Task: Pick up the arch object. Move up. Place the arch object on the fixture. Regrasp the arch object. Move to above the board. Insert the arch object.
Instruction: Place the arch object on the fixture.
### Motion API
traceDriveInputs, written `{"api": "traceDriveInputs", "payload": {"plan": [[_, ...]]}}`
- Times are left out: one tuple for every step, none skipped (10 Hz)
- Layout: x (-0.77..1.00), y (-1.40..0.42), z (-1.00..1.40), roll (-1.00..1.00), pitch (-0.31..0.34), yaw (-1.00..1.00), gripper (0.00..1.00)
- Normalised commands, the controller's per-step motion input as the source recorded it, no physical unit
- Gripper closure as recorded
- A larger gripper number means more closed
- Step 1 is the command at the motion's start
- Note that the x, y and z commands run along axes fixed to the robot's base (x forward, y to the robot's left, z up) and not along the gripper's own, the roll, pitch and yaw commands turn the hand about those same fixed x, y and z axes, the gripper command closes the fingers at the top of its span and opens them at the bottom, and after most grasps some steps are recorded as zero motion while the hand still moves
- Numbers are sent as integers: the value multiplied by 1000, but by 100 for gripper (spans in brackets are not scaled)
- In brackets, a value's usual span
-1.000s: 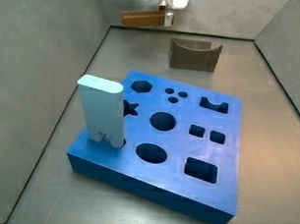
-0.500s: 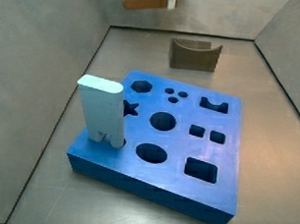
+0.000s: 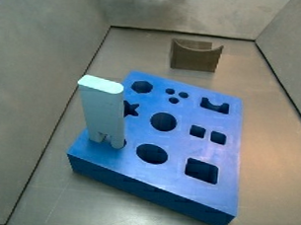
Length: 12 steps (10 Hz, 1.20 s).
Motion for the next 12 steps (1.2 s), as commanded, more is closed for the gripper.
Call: {"api": "traceDriveInputs", "payload": {"plan": [[204, -1000, 108, -10, -26, 1000, 100], [208, -1000, 80, -5, -26, 1000, 100], [196, -1000, 86, 0, -25, 1000, 100], [174, -1000, 91, 5, -23, 1000, 100], [158, -1000, 92, 10, -22, 1000, 100], [143, -1000, 91, 14, -20, 1000, 100], [123, -1000, 91, 22, -18, 1000, 100], [95, -925, 87, 29, -17, 1000, 100], [66, -777, 74, 35, -16, 1000, 100], [22, -496, 47, 46, -13, 1000, 100], [5, -286, 35, 57, -13, 1000, 100], [-8, -56, 23, 64, -16, 1000, 100]]}}
